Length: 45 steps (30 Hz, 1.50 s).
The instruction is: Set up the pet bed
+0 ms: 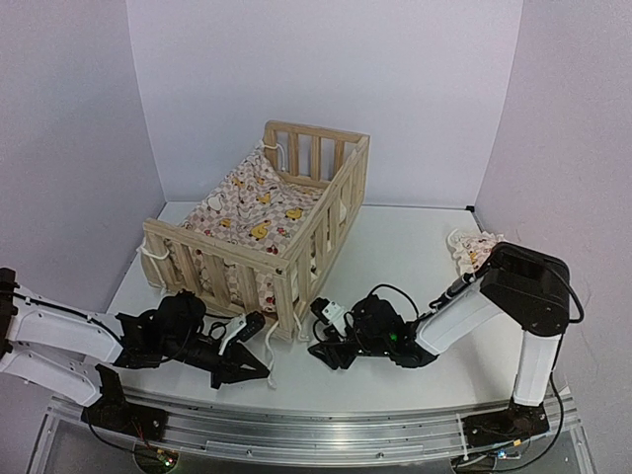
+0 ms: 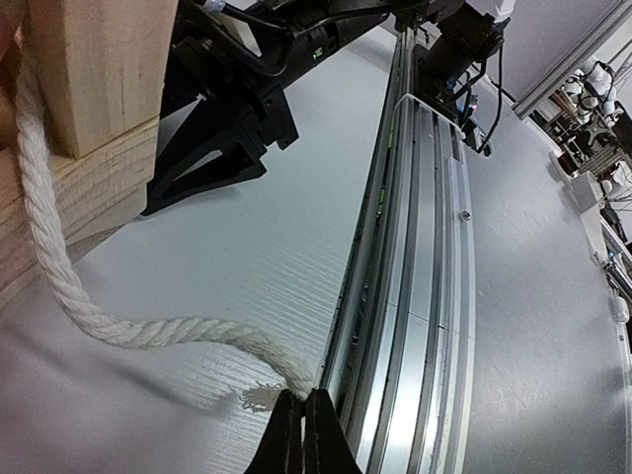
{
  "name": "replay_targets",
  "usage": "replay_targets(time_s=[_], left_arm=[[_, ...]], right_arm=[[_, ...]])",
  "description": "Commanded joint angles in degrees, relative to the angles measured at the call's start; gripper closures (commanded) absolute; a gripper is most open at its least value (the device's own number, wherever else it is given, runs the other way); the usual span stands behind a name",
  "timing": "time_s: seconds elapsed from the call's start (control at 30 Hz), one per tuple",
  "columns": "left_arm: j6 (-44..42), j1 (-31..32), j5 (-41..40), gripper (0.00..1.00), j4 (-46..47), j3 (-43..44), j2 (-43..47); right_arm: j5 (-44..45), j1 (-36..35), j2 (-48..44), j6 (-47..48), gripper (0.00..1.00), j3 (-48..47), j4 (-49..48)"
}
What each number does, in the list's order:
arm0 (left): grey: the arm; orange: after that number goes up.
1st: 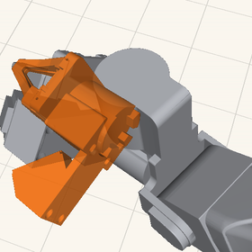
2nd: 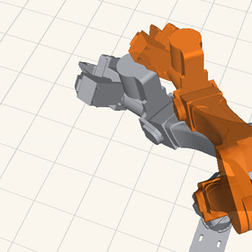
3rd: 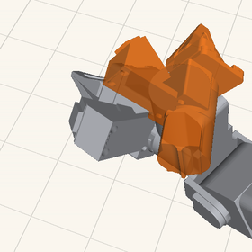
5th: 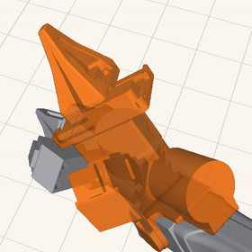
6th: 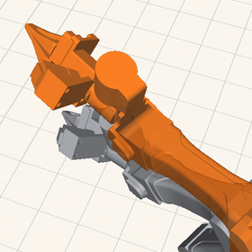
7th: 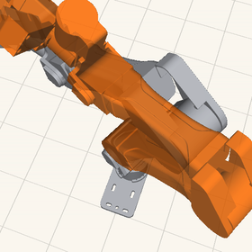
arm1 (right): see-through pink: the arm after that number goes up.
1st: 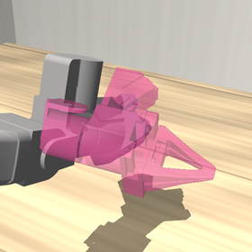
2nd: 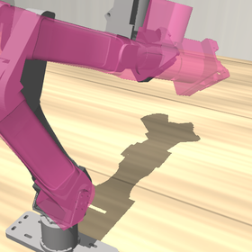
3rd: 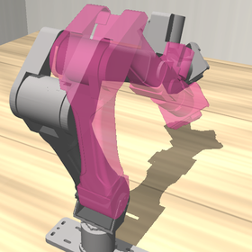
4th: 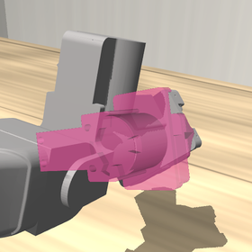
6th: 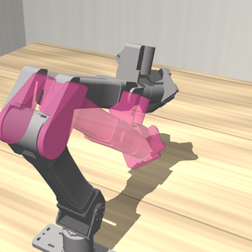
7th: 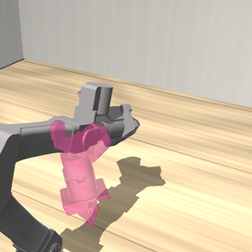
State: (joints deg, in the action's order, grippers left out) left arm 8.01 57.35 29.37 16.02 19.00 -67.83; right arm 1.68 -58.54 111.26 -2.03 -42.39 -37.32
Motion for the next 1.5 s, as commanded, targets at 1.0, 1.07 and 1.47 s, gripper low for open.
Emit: replay_targets(time_s=[1.0,1.07,1.47], left_arm=[[-1.1,-0.6,4.0,1.00,15.9,-4.0,-2.3],[-2.2,-0.6,4.2,1.00,16.4,-3.7,-4.0],[-11.2,-0.4,2.2,0.58,15.4,-2.4,-8.4]], right_arm=[[3.7,-13.6,-13.8,-10.3,1.00,11.8,-4.8],[6.5,-17.4,-17.3,-12.3,1.00,11.0,0.1],[-1.1,-19.4,-22.3,-23.1,1.00,5.9,8.8]])
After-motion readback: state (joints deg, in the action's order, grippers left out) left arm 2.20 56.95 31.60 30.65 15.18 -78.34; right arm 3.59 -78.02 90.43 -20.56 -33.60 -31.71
